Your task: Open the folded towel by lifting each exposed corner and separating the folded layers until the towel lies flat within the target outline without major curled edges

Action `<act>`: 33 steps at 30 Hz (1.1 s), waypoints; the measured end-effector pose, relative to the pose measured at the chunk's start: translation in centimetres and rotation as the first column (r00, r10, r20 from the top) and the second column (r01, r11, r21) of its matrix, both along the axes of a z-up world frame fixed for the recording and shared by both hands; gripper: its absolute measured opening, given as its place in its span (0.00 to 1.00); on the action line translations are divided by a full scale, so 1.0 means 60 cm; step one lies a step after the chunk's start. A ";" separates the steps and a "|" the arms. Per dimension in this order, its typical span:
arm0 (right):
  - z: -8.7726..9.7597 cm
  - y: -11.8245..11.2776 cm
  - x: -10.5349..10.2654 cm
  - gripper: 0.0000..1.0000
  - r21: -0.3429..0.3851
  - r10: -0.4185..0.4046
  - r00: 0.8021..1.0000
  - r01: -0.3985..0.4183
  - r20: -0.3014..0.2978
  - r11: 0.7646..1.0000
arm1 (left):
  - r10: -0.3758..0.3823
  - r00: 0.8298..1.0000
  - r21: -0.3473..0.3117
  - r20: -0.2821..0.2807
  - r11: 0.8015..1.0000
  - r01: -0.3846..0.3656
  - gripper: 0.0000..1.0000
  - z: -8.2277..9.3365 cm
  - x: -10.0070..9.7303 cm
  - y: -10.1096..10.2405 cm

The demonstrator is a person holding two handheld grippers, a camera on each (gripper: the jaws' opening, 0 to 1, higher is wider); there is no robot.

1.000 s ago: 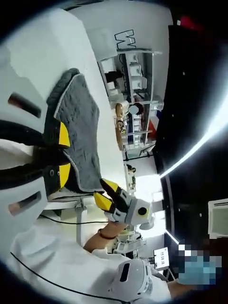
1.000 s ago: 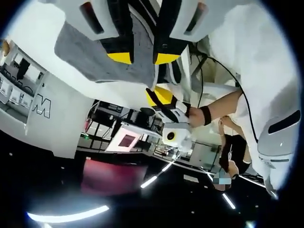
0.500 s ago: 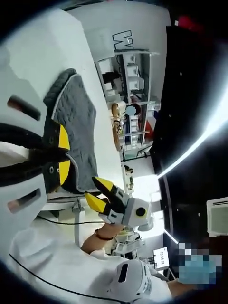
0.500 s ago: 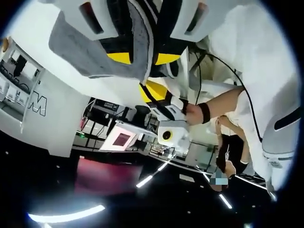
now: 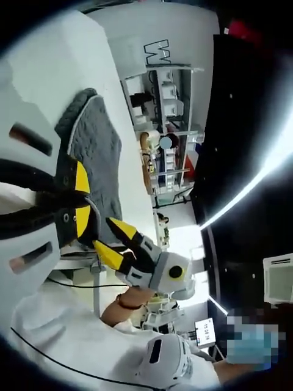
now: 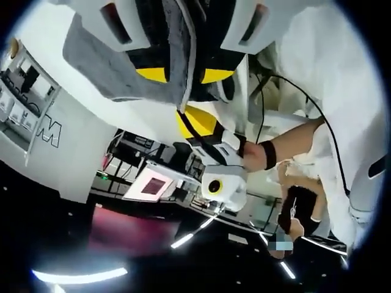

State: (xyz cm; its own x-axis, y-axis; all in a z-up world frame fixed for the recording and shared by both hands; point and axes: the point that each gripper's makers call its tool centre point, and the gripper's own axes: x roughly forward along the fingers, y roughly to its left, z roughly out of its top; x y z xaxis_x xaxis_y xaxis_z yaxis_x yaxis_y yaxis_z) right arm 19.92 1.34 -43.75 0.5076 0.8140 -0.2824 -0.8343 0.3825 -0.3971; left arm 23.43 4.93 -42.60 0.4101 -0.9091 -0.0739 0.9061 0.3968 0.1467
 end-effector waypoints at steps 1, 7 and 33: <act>-0.001 0.005 0.000 0.14 0.003 0.005 1.000 -0.005 -0.003 1.000 | -0.002 1.000 0.000 -0.001 1.000 0.002 0.03 0.000 0.000 0.000; 0.007 0.021 0.008 0.13 0.019 0.010 1.000 -0.010 0.005 1.000 | -0.001 1.000 0.000 -0.003 1.000 0.001 0.03 0.000 0.000 -0.002; -0.004 0.038 0.038 0.00 0.016 -0.027 0.999 0.028 -0.023 0.999 | -0.004 1.000 0.019 0.001 1.000 0.004 0.04 0.002 -0.005 -0.005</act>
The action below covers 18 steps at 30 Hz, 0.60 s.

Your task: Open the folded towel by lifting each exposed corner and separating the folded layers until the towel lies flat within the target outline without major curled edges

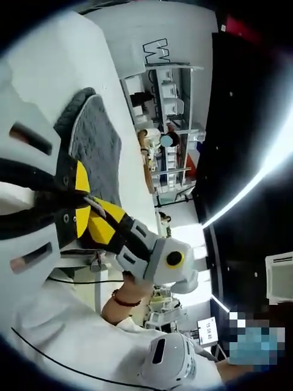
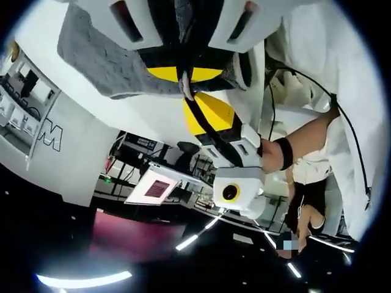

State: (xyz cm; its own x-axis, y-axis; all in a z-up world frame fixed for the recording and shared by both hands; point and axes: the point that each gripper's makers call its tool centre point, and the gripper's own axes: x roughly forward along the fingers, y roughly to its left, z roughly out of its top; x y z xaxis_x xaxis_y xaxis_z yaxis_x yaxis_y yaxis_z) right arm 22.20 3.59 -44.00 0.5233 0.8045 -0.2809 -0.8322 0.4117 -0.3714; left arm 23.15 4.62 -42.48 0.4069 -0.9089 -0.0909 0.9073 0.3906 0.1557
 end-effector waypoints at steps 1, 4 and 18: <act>0.000 0.000 0.000 0.00 0.002 0.000 1.000 0.000 -0.001 1.000 | 0.000 1.000 -0.001 -0.001 1.000 0.000 0.04 0.000 0.000 0.000; 0.002 0.000 -0.001 0.00 0.013 0.001 1.000 -0.001 0.000 1.000 | 0.000 1.000 -0.005 -0.003 1.000 0.000 0.04 0.001 0.000 0.001; 0.012 -0.005 -0.004 0.00 0.075 -0.009 1.000 0.009 -0.001 0.997 | -0.024 0.999 -0.051 -0.043 0.998 0.022 0.08 0.012 -0.005 0.011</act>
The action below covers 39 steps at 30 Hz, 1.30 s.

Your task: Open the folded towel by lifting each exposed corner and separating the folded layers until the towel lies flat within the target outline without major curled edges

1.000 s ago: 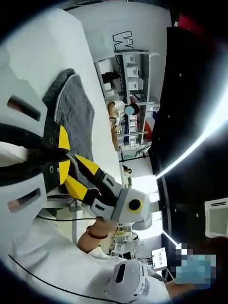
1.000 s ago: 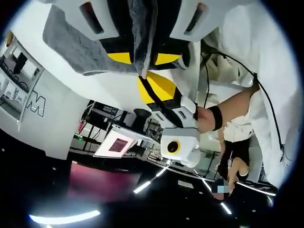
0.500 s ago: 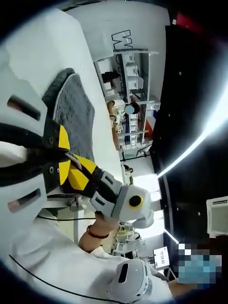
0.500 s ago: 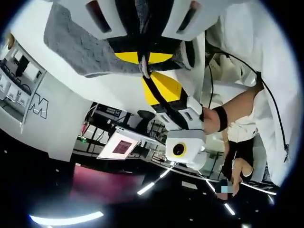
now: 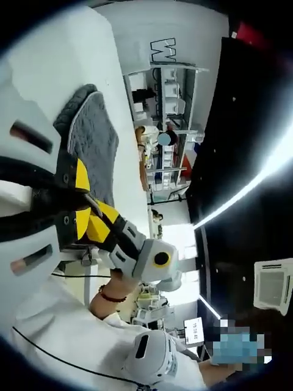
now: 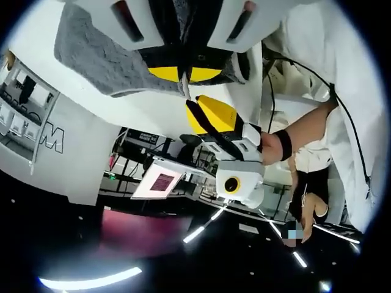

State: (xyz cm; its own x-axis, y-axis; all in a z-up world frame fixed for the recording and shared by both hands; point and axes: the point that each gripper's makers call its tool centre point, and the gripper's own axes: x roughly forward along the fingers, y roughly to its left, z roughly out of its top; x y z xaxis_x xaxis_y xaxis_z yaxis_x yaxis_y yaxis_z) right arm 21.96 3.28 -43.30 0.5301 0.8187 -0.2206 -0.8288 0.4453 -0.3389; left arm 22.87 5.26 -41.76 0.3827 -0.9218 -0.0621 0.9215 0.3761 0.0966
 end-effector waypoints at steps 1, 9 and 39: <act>0.000 -0.001 0.001 0.00 0.001 -0.003 1.000 0.003 -0.001 1.000 | -0.001 1.000 -0.010 -0.002 1.000 0.001 0.08 0.002 0.000 0.001; 0.007 -0.002 -0.003 0.00 0.016 0.010 1.000 -0.010 0.003 1.000 | -0.008 1.000 -0.025 -0.005 1.000 0.008 0.10 0.006 0.001 0.001; 0.007 0.003 -0.008 0.00 0.040 0.016 1.000 -0.016 0.002 0.999 | 0.097 0.989 -0.048 -0.110 0.994 -0.103 0.20 0.005 0.087 0.014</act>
